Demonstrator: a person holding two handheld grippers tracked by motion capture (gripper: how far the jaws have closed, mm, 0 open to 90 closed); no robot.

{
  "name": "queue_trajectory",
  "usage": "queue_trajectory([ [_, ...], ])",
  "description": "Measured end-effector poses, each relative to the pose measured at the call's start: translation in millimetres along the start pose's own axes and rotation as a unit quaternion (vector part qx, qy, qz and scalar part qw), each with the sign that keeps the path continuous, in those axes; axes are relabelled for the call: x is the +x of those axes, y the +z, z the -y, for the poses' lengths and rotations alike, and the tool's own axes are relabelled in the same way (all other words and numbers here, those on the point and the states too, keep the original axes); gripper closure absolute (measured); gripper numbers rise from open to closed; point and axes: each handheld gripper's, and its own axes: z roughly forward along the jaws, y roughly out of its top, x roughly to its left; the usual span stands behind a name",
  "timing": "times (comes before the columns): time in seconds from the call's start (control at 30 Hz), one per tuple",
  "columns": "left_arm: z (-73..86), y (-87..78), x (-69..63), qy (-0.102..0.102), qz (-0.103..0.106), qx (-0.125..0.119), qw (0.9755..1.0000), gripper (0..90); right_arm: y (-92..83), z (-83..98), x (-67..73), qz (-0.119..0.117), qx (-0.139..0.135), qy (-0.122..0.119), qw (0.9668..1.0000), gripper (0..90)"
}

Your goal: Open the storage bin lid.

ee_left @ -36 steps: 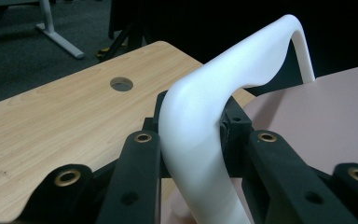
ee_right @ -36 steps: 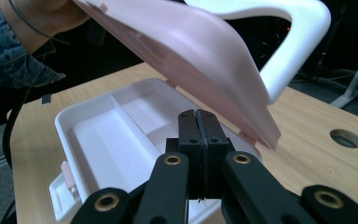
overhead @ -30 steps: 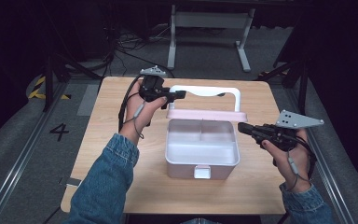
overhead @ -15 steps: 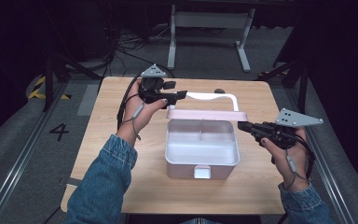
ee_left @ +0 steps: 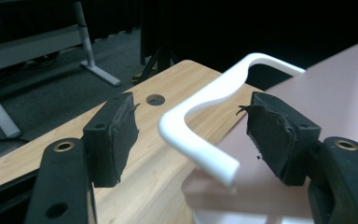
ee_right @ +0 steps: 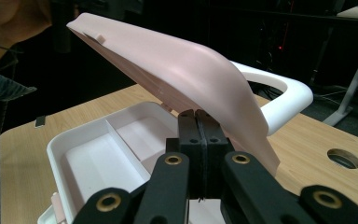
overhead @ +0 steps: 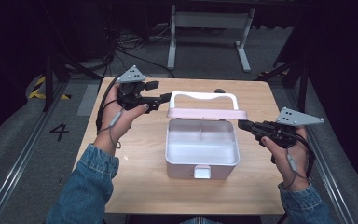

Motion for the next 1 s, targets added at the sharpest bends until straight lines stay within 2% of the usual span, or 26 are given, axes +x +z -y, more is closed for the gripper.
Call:
queue_trajectory([
  [0.07, 6.2, -11.8, -3.5, 0.007, 0.001, -0.001, 1.0000, 32.7, -0.3, 0.0, -0.8, 0.002, 0.001, 0.001, 1.0000, 90.0],
  [0.13, 10.1, -16.4, -5.7, 0.009, 0.002, 0.001, 1.0000, 32.6, -0.2, 0.0, -1.0, 0.000, 0.001, 0.004, 1.0000, 90.0],
  [0.2, 17.4, -21.9, -10.2, 0.020, -0.003, 0.005, 0.9998, 32.4, 0.1, -0.4, -0.9, 0.002, 0.000, 0.004, 1.0000, 90.0],
  [0.27, 24.0, -24.5, -15.1, 0.033, -0.007, 0.011, 0.9994, 31.5, 0.6, -0.9, -1.1, 0.003, 0.000, 0.005, 1.0000, 90.0],
  [0.37, 33.7, -25.0, -21.6, 0.040, 0.001, 0.012, 0.9991, 31.0, 1.3, -1.3, -2.1, 0.003, -0.003, 0.007, 1.0000, 90.0],
  [0.57, 48.0, -12.5, -29.4, 0.031, 0.015, 0.013, 0.9993, 29.5, 2.0, -1.8, -3.0, 0.005, -0.005, 0.006, 1.0000, 90.0],
  [0.63, 49.9, -5.4, -29.5, 0.025, 0.012, 0.011, 0.9995, 27.4, 1.9, -1.5, -3.8, 0.007, -0.006, 0.006, 0.9999, 90.0],
  [0.8, 51.6, 13.1, -32.7, 0.020, 0.019, 0.001, 0.9996, 23.8, 1.4, -1.2, -4.3, 0.008, -0.008, 0.005, 0.9999, 90.0],
  [0.9, 51.3, 19.3, -35.8, 0.017, 0.026, -0.015, 0.9994, 23.8, 1.3, -1.1, -4.4, 0.007, -0.008, 0.008, 0.9999, 90.0],
  [1.0, 48.9, 23.1, -38.9, 0.018, 0.029, -0.017, 0.9993, 23.7, 1.3, -0.7, -4.5, 0.007, -0.008, 0.006, 0.9999, 90.0],
])
